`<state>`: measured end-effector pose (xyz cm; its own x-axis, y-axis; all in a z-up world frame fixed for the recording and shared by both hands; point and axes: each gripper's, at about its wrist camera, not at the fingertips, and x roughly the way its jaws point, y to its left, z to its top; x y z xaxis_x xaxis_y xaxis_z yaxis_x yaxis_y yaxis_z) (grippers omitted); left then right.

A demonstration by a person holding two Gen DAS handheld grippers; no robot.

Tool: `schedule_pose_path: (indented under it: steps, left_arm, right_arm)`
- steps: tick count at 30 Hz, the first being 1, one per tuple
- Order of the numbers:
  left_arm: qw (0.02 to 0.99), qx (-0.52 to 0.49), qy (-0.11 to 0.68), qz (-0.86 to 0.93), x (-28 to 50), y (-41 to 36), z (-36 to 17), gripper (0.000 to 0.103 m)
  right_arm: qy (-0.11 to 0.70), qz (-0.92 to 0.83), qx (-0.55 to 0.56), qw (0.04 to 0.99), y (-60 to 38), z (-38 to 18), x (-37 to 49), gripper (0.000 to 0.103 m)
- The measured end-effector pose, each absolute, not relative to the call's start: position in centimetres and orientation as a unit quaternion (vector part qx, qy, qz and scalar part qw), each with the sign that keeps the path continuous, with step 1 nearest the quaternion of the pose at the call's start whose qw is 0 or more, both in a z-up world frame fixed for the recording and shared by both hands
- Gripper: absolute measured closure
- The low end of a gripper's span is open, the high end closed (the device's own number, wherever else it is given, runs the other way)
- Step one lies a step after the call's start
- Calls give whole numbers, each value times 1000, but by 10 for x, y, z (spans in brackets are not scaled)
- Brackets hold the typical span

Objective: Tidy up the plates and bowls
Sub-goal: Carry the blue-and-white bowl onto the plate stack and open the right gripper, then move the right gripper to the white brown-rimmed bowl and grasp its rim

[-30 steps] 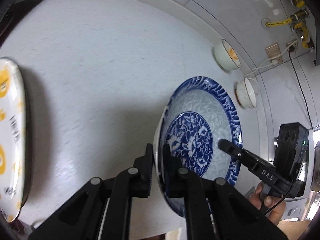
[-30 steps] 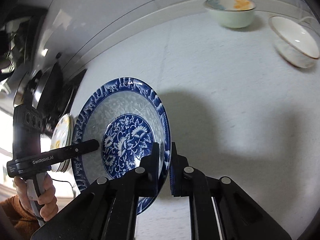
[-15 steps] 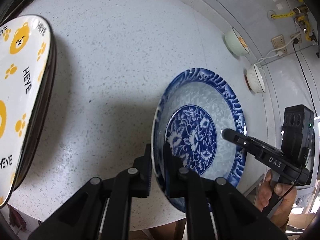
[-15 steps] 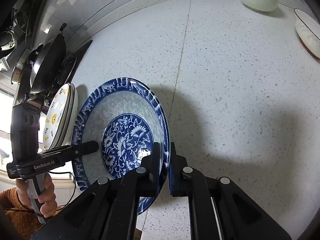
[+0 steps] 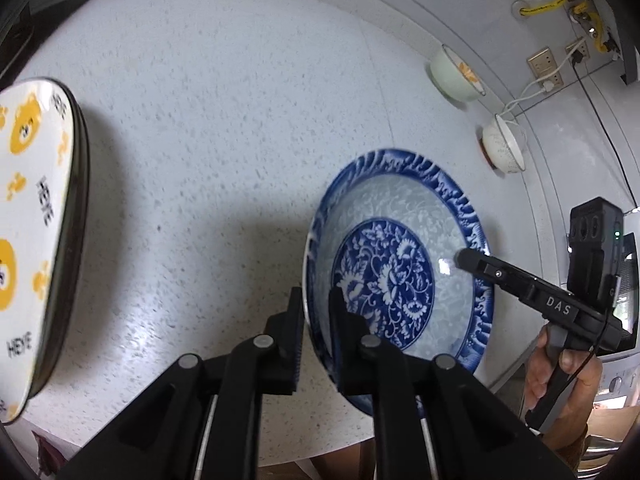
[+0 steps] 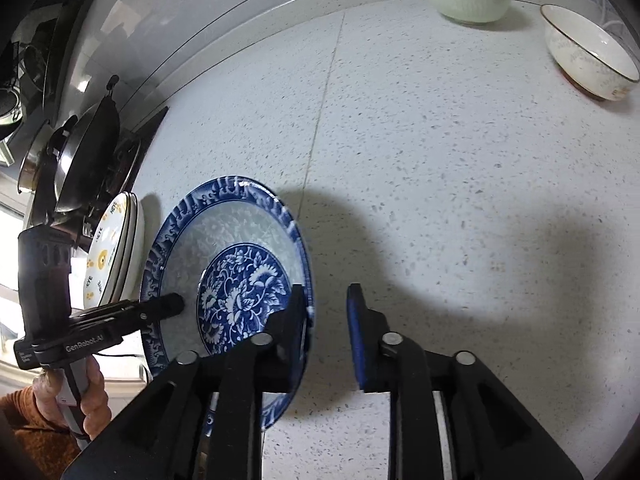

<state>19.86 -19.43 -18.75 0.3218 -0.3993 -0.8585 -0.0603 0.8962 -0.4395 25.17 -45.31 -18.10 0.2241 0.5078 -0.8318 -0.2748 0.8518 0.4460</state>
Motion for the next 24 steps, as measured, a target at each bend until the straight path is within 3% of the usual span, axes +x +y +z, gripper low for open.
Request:
schedule_pose_path:
  steps: [5, 8, 14, 19, 24]
  left_arm:
    - [795, -212, 559, -99, 199, -179, -171, 90]
    - [801, -230, 541, -115, 206, -178, -154, 62]
    - [806, -240, 513, -172, 243, -210, -115, 42]
    - [801, -221, 515, -212, 286, -268, -100, 41]
    - [797, -206, 518, -232, 332, -333, -100, 41]
  right_arm:
    - [559, 242, 119, 784, -471, -176, 253, 58]
    - [545, 239, 130, 793, -484, -168, 255, 53]
    - [496, 187, 154, 834, -535, -135, 270, 45]
    - [458, 140, 160, 863, -579, -108, 291, 27]
    - [459, 100, 157, 869, -614, -105, 330, 23]
